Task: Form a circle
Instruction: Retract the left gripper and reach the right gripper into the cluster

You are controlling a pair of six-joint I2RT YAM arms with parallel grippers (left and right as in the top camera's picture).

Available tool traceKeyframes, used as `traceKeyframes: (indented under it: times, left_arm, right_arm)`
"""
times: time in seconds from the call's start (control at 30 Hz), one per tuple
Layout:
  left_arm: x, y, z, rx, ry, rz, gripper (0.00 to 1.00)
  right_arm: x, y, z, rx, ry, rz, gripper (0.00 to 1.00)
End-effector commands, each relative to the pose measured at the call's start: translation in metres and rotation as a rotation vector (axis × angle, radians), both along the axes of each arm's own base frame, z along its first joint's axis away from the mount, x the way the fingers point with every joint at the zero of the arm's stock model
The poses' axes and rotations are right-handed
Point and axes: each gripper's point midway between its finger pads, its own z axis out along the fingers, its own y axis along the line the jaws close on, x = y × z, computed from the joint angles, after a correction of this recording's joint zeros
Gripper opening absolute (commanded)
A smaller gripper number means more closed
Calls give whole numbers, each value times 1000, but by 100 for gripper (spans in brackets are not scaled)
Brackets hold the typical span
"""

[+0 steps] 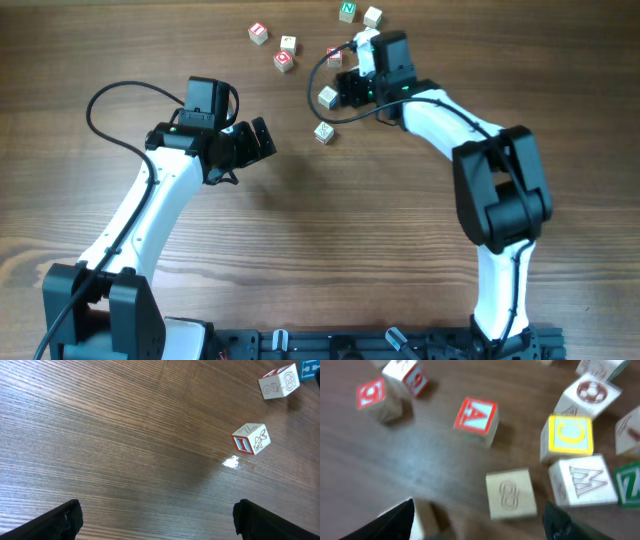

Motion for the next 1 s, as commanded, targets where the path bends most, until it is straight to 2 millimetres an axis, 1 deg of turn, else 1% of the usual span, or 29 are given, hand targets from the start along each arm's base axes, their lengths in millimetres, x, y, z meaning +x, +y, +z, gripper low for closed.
traceKeyframes:
  times: [0.0, 0.07, 0.13, 0.2, 0.23, 0.33, 0.37, 0.43, 0.5, 0.53, 0.6, 0.67, 0.7, 0.77, 0.87, 0.97]
  left_arm:
    - [0, 4, -1, 16, -1, -8, 100]
    - [0, 4, -1, 16, -2, -8, 100]
    - [0, 4, 0, 17, -5, -7, 100]
    - [2, 9, -1, 45, -11, 5, 100]
    - [2, 11, -1, 54, -12, 8, 100]
    - [2, 11, -1, 56, -12, 9, 100]
    - [2, 11, -1, 56, -12, 9, 100]
    - [2, 11, -1, 56, -12, 9, 100]
    - [2, 11, -1, 56, -12, 9, 100]
    - [2, 11, -1, 56, -12, 9, 100]
    - [2, 11, -1, 56, -12, 9, 100]
    - [2, 11, -1, 56, -12, 9, 100]
    - [2, 11, -1, 56, -12, 9, 100]
    - [2, 11, -1, 56, -12, 9, 100]
    - [2, 11, -1, 56, -12, 10, 100]
    - [2, 11, -1, 56, -12, 9, 100]
  right_arm:
    - [18, 0, 8, -47, -97, -44, 82]
    - [24, 2, 15, -29, -132, -48, 82]
    - [29, 4, 17, -12, -159, -53, 81]
    - [31, 7, 14, 17, -159, -59, 76]
    - [31, 10, 8, 28, -153, -49, 75]
    - [30, 12, -6, 33, -135, -46, 74]
    - [32, 8, -13, 34, -128, -72, 73]
    - [37, 2, -13, 78, -121, -113, 72]
    - [38, 4, -11, 100, -121, -97, 70]
    - [38, 3, -12, 96, -120, -96, 69]
    - [35, 2, -20, 80, -104, -90, 66]
    - [33, 2, -27, 76, -88, -91, 57]
    - [32, 2, -31, 73, -79, -92, 54]
    - [29, 3, -37, 70, -61, -82, 53]
    - [25, 8, -38, 81, -46, -60, 53]
    - [23, 7, -41, 75, -34, -60, 51]
